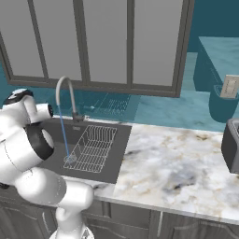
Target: Turn on the sink faucet and place the jug under the water for a few seconds to fill it up.
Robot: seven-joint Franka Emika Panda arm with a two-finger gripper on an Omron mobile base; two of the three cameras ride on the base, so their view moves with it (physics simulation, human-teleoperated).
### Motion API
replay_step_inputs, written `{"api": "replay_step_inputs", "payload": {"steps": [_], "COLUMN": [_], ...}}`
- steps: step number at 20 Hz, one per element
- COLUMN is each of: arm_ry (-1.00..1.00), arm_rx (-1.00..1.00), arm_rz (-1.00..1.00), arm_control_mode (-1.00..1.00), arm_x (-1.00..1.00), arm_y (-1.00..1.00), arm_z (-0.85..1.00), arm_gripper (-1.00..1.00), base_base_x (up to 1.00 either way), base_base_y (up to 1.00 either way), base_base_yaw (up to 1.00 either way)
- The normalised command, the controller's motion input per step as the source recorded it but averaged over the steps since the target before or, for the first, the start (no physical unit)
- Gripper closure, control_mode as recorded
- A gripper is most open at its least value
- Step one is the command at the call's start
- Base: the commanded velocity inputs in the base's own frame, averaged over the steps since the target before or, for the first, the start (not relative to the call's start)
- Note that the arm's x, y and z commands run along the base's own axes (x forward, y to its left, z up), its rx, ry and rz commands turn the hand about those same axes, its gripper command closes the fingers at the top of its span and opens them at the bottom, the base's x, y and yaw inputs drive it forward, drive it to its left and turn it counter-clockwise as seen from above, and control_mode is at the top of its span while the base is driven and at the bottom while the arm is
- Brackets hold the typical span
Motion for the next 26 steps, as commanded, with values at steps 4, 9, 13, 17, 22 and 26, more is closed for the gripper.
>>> {"api": "replay_step_inputs", "payload": {"steps": [4, 9, 13, 17, 22, 26], "arm_ry": [-0.23, -0.15, -0.07, -0.06, -0.11, -0.16], "arm_rx": [-0.09, -0.03, 0.0, 0.0, 0.0, 0.0], "arm_rz": [0.16, 0.11, 0.04, 0.0, 0.0, 0.0], "arm_control_mode": [-1.0, -1.0, -1.0, -1.0, -1.0, -1.0], "arm_x": [-0.21, -0.18, -0.32, -0.56, -0.52, -0.35], "arm_y": [0.62, 0.51, 0.39, 0.26, 0.1, 0.09], "arm_z": [0.0, 0.0, 0.0, -0.01, -0.15, -0.2], "arm_gripper": [-1.0, -1.0, -1.0, -1.0, -1.0, -1.0], "base_base_x": [0.0, 0.0, 0.0, 0.0, 0.0, 0.0], "base_base_y": [0.0, 0.0, 0.0, 0.0, 0.0, 0.0], "base_base_yaw": [0.0, 0.0, 0.0, 0.0, 0.0, 0.0]}}
